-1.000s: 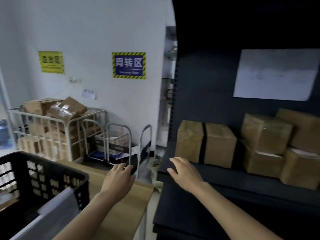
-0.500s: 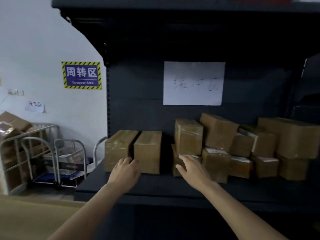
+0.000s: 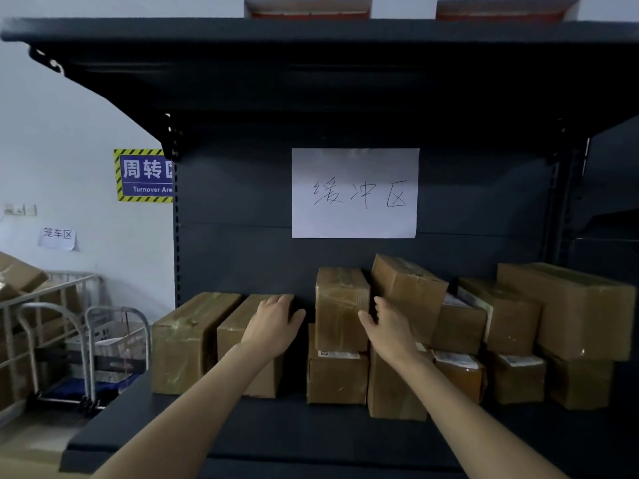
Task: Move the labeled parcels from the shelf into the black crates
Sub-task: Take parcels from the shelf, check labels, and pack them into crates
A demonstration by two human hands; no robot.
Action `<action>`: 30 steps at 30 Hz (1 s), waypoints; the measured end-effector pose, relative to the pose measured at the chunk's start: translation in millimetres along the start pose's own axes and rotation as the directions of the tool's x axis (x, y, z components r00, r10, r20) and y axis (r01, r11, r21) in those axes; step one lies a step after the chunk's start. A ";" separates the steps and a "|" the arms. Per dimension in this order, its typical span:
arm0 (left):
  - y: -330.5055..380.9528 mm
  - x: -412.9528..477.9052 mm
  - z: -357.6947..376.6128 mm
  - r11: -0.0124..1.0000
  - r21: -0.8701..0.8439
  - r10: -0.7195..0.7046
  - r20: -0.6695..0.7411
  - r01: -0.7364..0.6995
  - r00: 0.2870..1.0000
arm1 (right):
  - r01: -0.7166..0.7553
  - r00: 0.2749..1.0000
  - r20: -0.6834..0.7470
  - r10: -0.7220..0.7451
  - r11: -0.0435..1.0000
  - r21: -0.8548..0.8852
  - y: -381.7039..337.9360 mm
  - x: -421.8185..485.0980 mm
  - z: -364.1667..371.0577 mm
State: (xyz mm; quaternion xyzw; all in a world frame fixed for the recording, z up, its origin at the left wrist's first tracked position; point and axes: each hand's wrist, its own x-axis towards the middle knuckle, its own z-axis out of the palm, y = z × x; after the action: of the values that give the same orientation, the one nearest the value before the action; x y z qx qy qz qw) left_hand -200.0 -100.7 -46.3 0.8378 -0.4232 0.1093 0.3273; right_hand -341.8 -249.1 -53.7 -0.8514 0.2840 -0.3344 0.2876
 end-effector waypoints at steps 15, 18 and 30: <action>27.5 48.5 13.5 0.499 -0.732 -0.291 0.362 0.464 0.885 | -0.042 0.997 0.070 0.029 0.982 0.186 -9.8 17.5 20.3; 9.0 29.6 0.3 0.147 -0.880 -0.260 0.406 0.451 0.876 | 0.124 0.992 -0.022 -0.123 0.949 0.291 -22.8 7.4 18.4; -68.3 -21.1 -49.3 -0.127 -0.943 -0.355 0.333 0.308 0.874 | 0.400 0.912 -0.025 -0.409 0.877 0.267 -105.6 -0.1 73.2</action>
State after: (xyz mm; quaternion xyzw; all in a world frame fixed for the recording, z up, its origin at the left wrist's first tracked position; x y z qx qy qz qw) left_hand -155.1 -26.5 -49.6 0.4258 -0.1411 -0.2954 0.8435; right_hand -257.4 -156.0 -26.6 -0.8505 0.0476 -0.4085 0.3278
